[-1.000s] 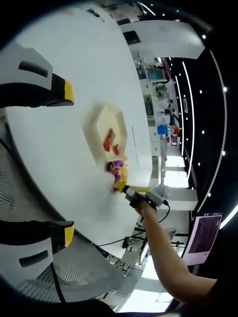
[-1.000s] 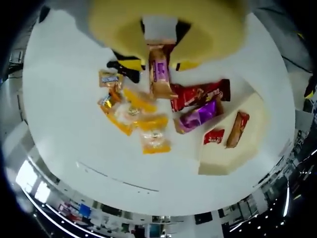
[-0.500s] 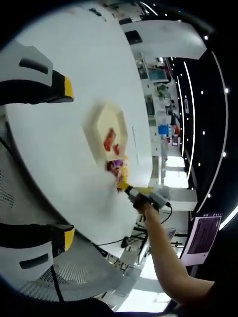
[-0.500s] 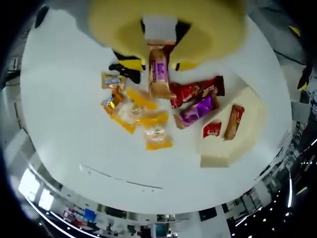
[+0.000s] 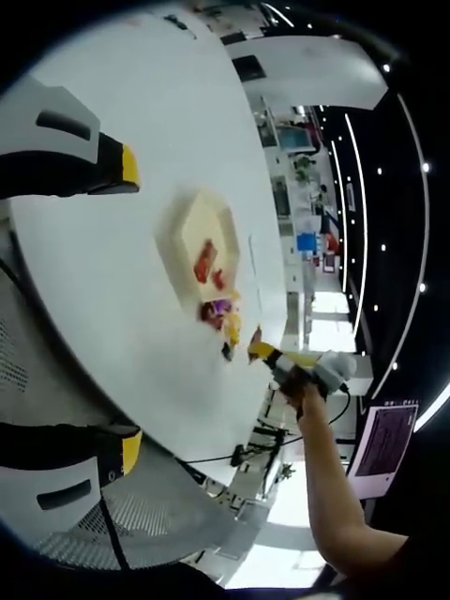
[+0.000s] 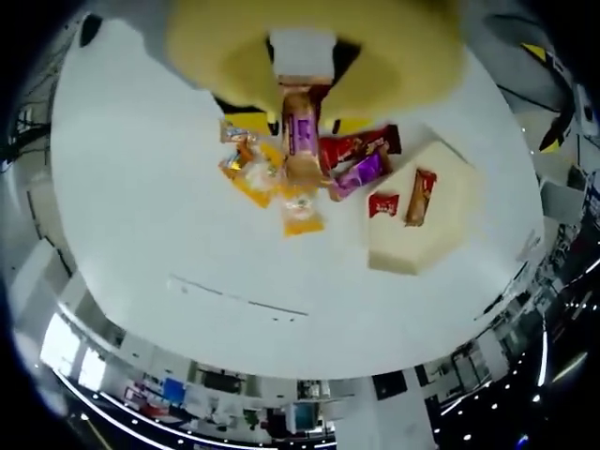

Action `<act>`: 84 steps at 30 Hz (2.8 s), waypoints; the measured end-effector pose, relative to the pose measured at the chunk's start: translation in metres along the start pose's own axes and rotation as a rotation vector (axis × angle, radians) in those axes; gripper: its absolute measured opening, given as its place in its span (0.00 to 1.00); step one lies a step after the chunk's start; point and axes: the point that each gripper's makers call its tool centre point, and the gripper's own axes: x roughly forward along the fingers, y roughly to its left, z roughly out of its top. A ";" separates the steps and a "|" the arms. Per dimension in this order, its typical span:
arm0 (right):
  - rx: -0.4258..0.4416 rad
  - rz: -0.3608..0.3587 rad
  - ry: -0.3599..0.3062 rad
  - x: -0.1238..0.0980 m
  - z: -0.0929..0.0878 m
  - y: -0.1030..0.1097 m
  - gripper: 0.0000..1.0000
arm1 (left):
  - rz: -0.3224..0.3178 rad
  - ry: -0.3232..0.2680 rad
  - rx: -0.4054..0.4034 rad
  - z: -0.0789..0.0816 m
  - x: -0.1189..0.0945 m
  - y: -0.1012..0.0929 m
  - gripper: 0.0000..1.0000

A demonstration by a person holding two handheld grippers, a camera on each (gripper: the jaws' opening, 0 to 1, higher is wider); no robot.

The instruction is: Place the target food into the container with the food tongs after gripping and lifting it, then release it inside without dropping or visibly crushing the food.

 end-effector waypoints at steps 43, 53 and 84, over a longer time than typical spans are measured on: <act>-0.173 0.095 -0.125 -0.031 0.091 0.087 0.23 | -0.024 -0.009 -0.006 0.000 -0.001 -0.003 0.98; -0.219 0.151 -0.155 -0.023 0.119 0.127 0.23 | -0.030 -0.005 -0.002 -0.002 -0.002 -0.004 0.99; -0.226 0.172 -0.182 -0.016 0.119 0.119 0.26 | -0.016 -0.017 -0.001 0.001 -0.001 -0.002 0.96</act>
